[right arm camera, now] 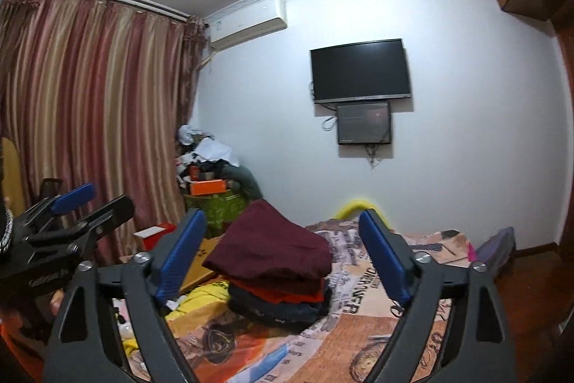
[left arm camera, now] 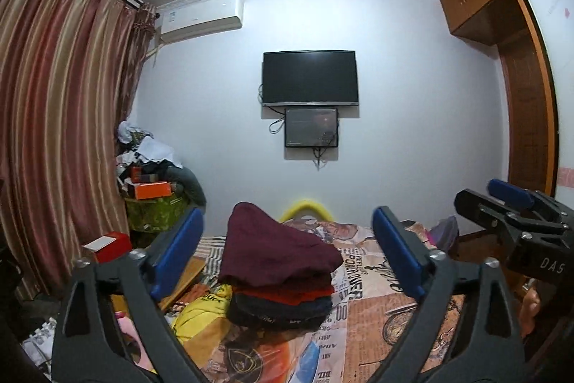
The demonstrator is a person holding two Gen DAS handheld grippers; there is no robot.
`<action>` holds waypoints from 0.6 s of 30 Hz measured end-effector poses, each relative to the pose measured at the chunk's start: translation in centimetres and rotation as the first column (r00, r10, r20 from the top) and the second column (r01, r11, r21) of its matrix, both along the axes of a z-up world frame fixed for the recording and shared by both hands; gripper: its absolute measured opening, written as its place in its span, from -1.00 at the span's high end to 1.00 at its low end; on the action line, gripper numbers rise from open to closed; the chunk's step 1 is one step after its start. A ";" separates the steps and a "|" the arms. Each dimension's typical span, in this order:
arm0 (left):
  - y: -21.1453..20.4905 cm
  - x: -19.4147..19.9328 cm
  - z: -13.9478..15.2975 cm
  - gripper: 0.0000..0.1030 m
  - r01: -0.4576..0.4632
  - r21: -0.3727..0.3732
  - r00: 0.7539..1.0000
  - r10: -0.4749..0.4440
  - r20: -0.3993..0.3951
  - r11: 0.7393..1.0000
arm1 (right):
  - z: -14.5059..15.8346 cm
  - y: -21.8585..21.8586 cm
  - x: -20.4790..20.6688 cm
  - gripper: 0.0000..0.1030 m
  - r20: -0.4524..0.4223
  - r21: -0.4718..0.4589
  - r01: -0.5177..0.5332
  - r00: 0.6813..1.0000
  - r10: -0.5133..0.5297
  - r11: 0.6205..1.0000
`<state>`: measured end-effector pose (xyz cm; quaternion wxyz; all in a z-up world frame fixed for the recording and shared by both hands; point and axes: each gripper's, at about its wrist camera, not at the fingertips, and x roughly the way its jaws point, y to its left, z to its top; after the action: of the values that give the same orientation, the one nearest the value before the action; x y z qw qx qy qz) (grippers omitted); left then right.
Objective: Fold large clothes
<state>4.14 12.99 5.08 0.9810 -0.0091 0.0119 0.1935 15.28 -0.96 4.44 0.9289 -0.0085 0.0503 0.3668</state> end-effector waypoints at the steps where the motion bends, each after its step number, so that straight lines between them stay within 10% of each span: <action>1: 0.2 0.0 -0.3 -0.92 -0.015 -0.009 1.000 0.015 -0.001 1.000 | -0.1 0.0 0.0 -0.91 -0.005 0.002 0.007 1.000 -0.007 1.000; 18: 0.4 -0.1 -2.2 -0.94 -0.074 -0.055 0.997 0.073 -0.027 0.996 | -1.5 -0.7 -0.2 -0.99 -0.029 -0.023 0.032 0.999 -0.032 0.999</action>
<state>4.02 13.36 2.88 0.9724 -0.0347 0.0294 0.2290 15.08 -1.70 2.97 0.9337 -0.0129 0.0682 0.3514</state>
